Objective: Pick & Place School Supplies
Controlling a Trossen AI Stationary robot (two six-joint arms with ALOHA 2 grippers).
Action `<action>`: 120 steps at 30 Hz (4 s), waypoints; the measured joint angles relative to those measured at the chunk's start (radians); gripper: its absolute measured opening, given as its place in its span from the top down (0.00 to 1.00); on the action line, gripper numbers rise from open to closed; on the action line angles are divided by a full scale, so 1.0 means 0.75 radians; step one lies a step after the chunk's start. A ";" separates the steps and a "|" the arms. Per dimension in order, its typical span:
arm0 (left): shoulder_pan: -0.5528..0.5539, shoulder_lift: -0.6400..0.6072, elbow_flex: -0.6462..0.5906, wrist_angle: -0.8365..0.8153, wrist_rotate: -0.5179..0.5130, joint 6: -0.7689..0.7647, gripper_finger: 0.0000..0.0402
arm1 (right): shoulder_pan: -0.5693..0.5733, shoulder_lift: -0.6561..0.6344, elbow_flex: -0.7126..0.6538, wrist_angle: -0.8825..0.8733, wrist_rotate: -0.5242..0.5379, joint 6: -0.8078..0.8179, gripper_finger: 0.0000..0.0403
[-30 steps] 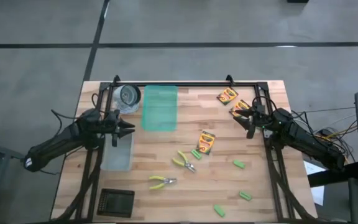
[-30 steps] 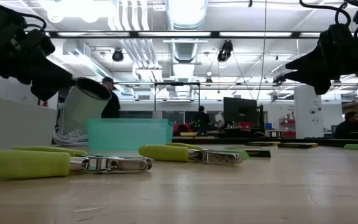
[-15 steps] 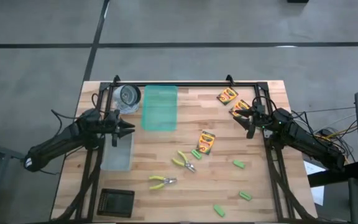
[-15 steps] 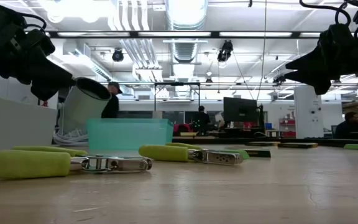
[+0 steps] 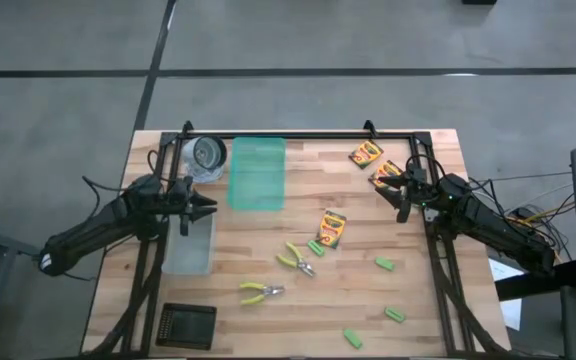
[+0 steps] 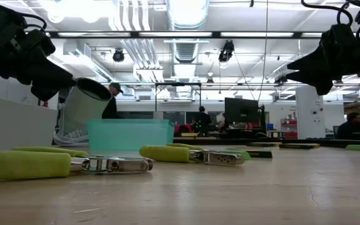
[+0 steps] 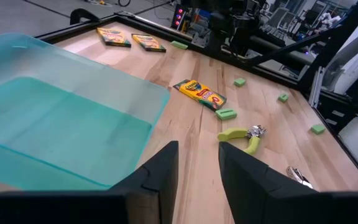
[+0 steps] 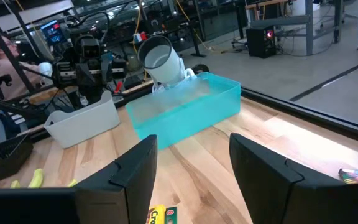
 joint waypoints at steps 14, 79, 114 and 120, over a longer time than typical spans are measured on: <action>-0.001 0.000 0.000 0.000 0.000 0.000 0.70 | 0.000 0.000 0.000 0.000 0.000 0.000 0.51; -0.002 0.030 0.290 0.155 -0.092 0.142 0.70 | 0.000 0.000 0.000 -0.001 0.000 0.000 0.51; -0.134 0.632 0.976 -0.319 0.121 0.442 0.50 | 0.000 0.000 0.000 -0.002 0.000 0.000 0.51; -0.272 0.692 0.989 -0.352 0.005 0.436 0.50 | 0.000 0.000 0.000 -0.002 0.000 0.000 0.51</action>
